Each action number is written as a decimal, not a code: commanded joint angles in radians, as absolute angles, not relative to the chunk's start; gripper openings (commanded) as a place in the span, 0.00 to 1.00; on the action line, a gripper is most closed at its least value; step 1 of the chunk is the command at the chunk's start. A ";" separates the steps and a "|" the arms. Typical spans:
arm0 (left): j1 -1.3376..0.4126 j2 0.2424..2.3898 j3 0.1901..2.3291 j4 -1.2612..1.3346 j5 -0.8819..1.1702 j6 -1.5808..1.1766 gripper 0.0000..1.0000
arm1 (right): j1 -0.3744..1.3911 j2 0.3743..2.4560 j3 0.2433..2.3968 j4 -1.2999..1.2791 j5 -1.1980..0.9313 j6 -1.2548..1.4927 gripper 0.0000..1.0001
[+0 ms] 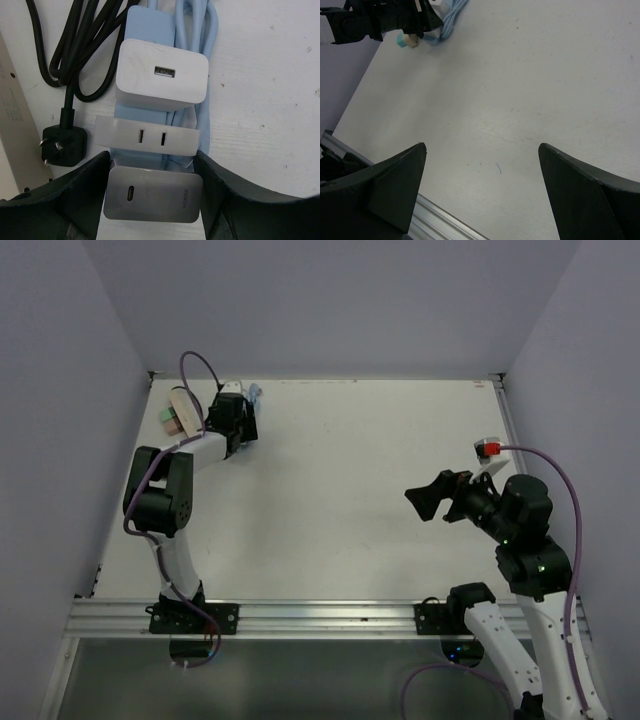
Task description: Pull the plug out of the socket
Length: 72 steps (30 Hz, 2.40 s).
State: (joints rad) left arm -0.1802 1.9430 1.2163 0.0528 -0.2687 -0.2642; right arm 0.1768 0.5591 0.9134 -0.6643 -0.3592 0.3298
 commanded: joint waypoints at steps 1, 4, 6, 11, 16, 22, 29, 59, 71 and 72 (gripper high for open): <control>-0.179 1.968 1.240 0.055 -0.285 -0.244 0.67 | 0.176 0.562 0.925 -0.626 -0.391 0.316 0.99; -0.181 1.960 1.227 0.054 -0.273 -0.250 0.59 | 0.178 0.552 0.919 -0.626 -0.393 0.318 0.99; -0.181 1.953 1.218 0.058 -0.252 -0.261 0.51 | 0.176 0.552 0.930 -0.629 -0.388 0.313 0.99; -0.190 1.939 1.181 0.055 -0.200 -0.304 0.25 | 0.178 0.557 0.951 -0.637 -0.391 0.311 0.99; -0.235 1.884 1.112 0.049 -0.186 -0.359 0.18 | 0.176 0.538 0.953 -0.650 -0.396 0.311 0.99; -0.334 1.786 1.028 0.017 -0.184 -0.475 0.13 | 0.178 0.511 0.953 -0.663 -0.399 0.310 0.99; -0.521 1.698 0.925 -0.058 -0.204 -0.642 0.11 | 0.176 0.486 0.953 -0.687 -0.399 0.307 0.99; -1.146 1.615 1.005 -0.359 -0.434 -0.923 0.98 | 0.178 0.422 0.752 -0.667 -0.443 0.432 0.99; -1.146 1.433 0.928 -0.377 -0.498 -0.910 0.98 | 0.176 0.391 0.660 -0.600 -0.454 0.503 0.99; -1.146 1.421 0.922 -0.379 -0.502 -0.913 0.98 | 0.178 0.396 0.651 -0.595 -0.457 0.512 0.99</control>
State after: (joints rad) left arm -1.1439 1.4796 0.9497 -0.3664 -0.4583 -0.9005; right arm 0.1768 0.3962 0.6769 -0.6525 -0.4175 0.4633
